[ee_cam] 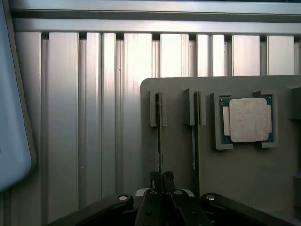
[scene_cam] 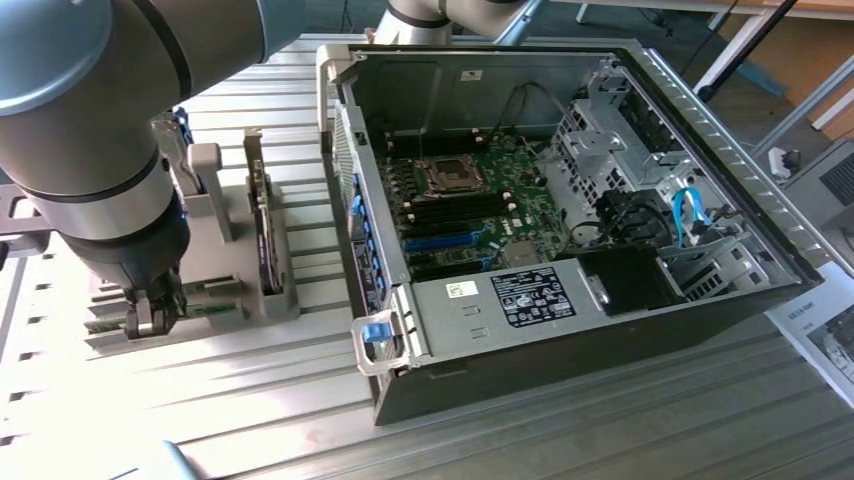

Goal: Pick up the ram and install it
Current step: 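Pick up the ram and move it above insertion slot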

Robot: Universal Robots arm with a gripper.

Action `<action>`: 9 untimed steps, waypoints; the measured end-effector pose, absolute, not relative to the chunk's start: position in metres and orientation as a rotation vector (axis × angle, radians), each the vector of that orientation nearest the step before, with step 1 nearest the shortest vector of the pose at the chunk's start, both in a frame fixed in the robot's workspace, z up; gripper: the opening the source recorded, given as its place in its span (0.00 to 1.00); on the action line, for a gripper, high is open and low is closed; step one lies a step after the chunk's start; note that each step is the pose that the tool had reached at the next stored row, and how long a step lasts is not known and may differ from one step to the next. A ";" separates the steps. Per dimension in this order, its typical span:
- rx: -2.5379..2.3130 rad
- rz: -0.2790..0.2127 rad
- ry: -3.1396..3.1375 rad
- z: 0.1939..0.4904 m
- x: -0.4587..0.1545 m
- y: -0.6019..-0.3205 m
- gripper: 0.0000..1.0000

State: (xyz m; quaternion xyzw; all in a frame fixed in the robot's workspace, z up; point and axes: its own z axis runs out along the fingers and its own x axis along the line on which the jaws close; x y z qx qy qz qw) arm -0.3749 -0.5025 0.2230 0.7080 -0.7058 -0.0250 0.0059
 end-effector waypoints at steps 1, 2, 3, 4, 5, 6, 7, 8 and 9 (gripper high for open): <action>2.216 -0.078 -2.209 0.225 -0.375 -0.503 0.12; 2.216 -0.078 -2.209 0.228 -0.374 -0.503 0.12; 2.216 -0.078 -2.209 0.231 -0.374 -0.503 0.12; 2.216 -0.078 -2.209 0.233 -0.374 -0.503 0.12; 2.216 -0.078 -2.209 0.235 -0.374 -0.503 0.12; 2.216 -0.078 -2.209 0.237 -0.373 -0.503 0.12; 2.216 -0.078 -2.209 0.241 -0.373 -0.503 0.12; 2.216 -0.078 -2.209 0.244 -0.373 -0.503 0.12; 2.216 -0.078 -2.209 0.248 -0.373 -0.503 0.12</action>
